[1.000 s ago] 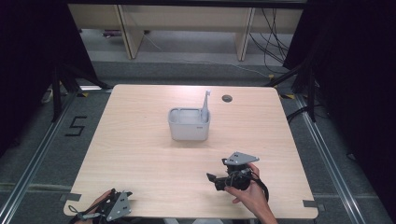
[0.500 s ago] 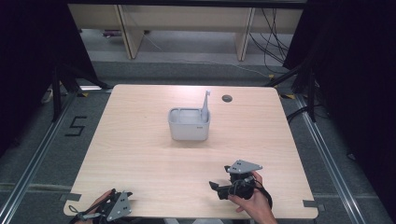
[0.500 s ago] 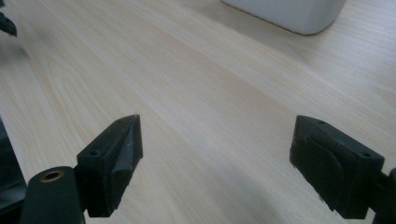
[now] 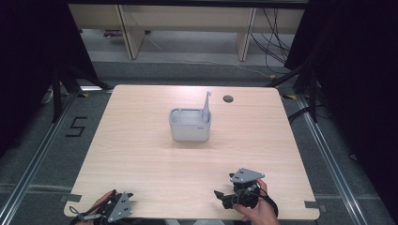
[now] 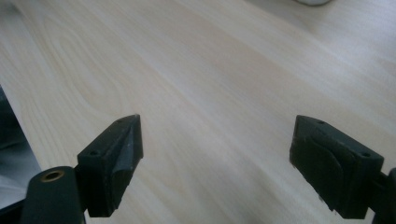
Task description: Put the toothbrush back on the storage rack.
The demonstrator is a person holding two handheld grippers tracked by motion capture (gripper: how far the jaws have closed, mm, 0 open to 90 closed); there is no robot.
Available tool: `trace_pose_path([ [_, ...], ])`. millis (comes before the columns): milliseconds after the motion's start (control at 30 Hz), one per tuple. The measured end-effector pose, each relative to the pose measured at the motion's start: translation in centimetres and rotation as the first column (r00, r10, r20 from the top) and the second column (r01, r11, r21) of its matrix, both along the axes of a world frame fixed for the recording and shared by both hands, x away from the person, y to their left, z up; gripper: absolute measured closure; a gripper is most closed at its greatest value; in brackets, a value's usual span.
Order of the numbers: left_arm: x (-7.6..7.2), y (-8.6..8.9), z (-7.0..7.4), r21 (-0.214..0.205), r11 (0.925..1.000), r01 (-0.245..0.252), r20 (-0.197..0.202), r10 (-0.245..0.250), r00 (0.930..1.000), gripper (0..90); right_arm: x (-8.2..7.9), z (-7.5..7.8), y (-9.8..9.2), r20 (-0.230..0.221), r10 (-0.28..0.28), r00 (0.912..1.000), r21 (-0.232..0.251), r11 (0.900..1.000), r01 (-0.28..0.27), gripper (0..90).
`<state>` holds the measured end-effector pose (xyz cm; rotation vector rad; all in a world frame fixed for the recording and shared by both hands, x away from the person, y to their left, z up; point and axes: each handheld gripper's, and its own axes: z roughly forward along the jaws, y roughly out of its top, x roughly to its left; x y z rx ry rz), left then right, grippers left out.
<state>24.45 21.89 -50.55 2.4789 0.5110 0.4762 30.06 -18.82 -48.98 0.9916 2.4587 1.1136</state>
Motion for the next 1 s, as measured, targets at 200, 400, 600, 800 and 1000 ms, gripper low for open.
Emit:
trace_pose_path([
  [200,0.0,0.0,0.0,-0.002,1.0000,-0.004,0.002,0.004,1.0000,16.5,-0.5,-0.3,-0.6,-0.024,0.015,0.9996,-0.015,0.9998,-0.015,17.8],
  [400,0.0,0.0,0.0,0.000,1.0000,-0.002,0.000,0.002,1.0000,16.5,-0.8,-0.7,-1.2,-0.047,0.016,0.9988,-0.043,0.9989,-0.018,17.8],
  [600,0.0,0.0,0.0,0.000,1.0000,-0.001,0.001,0.001,1.0000,16.5,-1.3,-0.4,-1.3,-0.042,-0.012,0.9990,-0.046,0.9989,0.010,17.9],
  [800,0.0,0.0,0.0,0.000,1.0000,-0.001,0.001,0.001,1.0000,16.5,-1.2,-0.5,-1.5,-0.034,-0.008,0.9994,-0.051,0.9987,0.007,18.0],
  [1000,0.0,0.0,0.0,0.001,1.0000,0.000,0.000,0.000,1.0000,16.6,-1.1,-0.6,-1.4,-0.034,0.000,0.9994,-0.058,0.9983,-0.002,18.0],
])
